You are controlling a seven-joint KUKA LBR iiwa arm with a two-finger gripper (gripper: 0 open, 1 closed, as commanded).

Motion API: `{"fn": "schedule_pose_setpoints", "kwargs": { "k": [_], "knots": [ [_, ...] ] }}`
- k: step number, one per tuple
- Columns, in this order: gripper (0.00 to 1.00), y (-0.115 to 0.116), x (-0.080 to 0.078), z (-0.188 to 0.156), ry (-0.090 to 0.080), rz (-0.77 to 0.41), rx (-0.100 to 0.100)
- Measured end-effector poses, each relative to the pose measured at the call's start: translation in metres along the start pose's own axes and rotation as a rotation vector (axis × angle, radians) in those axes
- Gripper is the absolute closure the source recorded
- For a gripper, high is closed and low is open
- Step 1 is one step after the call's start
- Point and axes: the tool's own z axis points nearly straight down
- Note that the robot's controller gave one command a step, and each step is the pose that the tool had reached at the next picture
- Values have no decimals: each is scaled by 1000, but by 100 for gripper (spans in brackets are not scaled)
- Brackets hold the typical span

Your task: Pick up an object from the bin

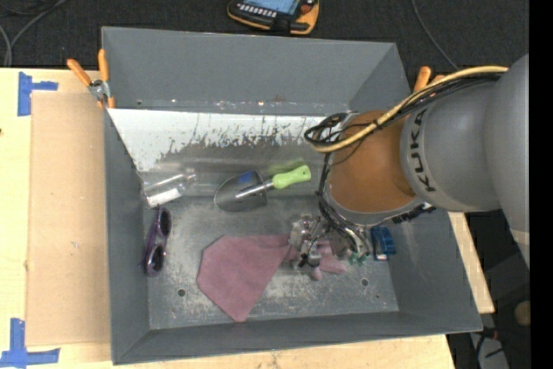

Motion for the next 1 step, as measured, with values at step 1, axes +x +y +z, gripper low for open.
{"fn": "schedule_pose_setpoints", "kwargs": {
  "k": [1],
  "knots": [
    [100,0,1,-8,3,0,0]
  ]
}}
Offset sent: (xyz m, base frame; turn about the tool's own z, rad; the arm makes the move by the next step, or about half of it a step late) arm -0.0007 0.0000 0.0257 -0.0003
